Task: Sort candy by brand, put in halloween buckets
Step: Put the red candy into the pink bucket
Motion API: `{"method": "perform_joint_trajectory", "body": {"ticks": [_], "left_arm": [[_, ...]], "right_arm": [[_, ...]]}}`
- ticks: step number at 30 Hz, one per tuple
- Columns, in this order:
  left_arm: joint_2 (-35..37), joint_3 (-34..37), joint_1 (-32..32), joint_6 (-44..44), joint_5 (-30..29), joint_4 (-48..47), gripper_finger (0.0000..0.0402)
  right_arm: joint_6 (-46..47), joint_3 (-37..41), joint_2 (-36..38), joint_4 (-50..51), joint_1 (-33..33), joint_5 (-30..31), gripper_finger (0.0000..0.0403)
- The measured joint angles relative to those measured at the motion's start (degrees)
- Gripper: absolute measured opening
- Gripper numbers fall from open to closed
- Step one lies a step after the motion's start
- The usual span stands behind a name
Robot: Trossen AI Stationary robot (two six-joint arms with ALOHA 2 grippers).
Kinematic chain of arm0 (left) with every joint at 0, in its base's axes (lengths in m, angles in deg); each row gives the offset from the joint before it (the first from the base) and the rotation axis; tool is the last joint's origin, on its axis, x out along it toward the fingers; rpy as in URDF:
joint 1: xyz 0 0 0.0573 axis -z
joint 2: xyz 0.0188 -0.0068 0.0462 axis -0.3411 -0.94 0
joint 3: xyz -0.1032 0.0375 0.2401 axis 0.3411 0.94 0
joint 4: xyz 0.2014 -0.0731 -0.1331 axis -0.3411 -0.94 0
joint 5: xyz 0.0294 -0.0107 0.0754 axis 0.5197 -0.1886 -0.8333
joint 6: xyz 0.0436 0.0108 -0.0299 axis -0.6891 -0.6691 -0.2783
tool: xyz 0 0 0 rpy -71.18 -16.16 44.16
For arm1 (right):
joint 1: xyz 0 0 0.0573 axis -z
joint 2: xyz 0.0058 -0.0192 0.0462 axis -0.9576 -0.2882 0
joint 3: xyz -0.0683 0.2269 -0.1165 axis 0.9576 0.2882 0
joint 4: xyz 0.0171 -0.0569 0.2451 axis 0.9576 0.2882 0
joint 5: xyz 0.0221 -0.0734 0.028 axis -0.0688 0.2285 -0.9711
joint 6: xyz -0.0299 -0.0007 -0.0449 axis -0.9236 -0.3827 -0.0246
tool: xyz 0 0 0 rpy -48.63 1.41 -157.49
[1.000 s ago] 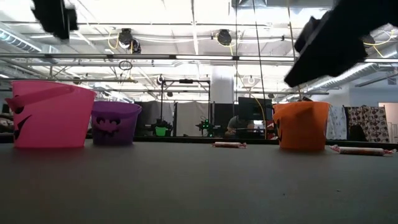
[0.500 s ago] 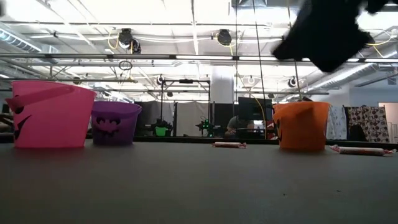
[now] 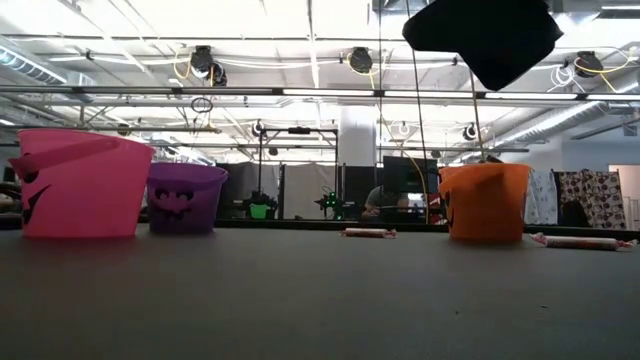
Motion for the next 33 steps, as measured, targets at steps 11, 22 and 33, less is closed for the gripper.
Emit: {"method": "perform_joint_trajectory", "body": {"ticks": [11, 22, 33], "left_arm": [[-3.31, -0.04, 1.67, 0.01, -0.71, -0.06, 0.0160], [-4.11, -0.20, 1.65, -1.43, -1.47, -0.54, 0.0075], [-2.41, -8.09, -3.08, -2.11, -16.55, -9.55, 0.0049]], "right_arm": [[-0.71, 0.00, 0.00, 0.13, 0.31, -0.03, 0.0235], [-0.71, 0.00, 0.00, 0.13, 0.28, -0.03, 0.0235], [-0.52, 0.00, 0.00, 0.07, 0.30, -0.01, 0.0235]]}}
